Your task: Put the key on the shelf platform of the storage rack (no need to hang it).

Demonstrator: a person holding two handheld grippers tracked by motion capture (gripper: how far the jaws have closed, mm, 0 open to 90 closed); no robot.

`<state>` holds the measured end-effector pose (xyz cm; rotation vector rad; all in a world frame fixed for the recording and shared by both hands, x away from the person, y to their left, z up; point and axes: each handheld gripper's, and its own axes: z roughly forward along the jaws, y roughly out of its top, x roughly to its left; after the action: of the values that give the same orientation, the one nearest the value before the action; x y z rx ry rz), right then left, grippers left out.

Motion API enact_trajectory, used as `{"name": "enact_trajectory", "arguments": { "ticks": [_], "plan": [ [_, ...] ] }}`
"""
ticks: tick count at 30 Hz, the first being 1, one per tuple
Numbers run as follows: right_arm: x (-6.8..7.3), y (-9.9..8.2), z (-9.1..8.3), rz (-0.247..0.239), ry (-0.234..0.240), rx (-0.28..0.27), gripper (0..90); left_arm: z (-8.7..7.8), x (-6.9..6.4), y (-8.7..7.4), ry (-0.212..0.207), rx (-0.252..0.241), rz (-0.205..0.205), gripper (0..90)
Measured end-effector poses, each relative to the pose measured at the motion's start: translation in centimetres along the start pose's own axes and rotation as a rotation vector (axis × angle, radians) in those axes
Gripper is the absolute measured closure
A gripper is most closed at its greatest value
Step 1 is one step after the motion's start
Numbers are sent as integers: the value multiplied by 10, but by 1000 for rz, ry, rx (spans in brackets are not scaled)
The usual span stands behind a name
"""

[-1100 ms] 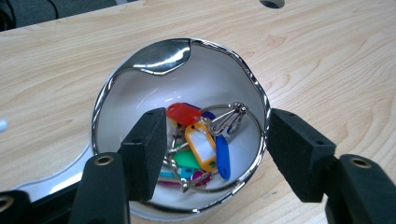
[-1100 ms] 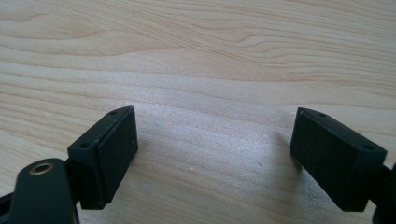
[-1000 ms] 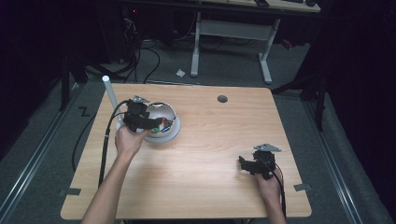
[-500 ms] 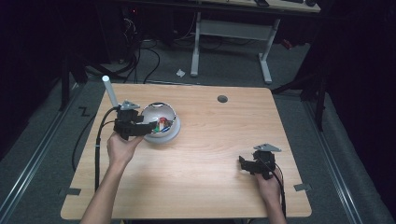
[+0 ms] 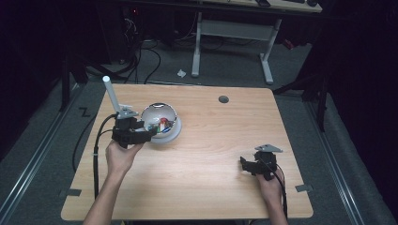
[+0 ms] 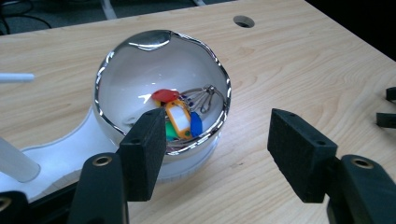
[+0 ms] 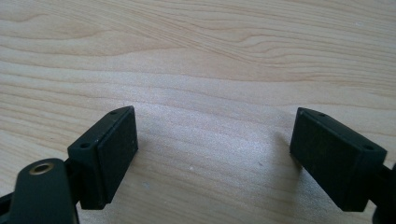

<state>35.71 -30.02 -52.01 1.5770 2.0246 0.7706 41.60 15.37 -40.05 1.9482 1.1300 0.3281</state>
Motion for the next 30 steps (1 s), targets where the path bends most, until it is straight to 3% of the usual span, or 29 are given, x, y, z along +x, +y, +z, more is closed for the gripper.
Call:
{"name": "enact_trajectory", "arguments": {
  "ticks": [3, 30],
  "plan": [
    [0, 0, 0, 0, 0, 0, 152, 0, -4, -4, 14, 7, 18, 372],
    [0, 0, 0, 1, -1, 2, 152, 1, -22, -36, -35, 7, -5, 368]
  ]
}}
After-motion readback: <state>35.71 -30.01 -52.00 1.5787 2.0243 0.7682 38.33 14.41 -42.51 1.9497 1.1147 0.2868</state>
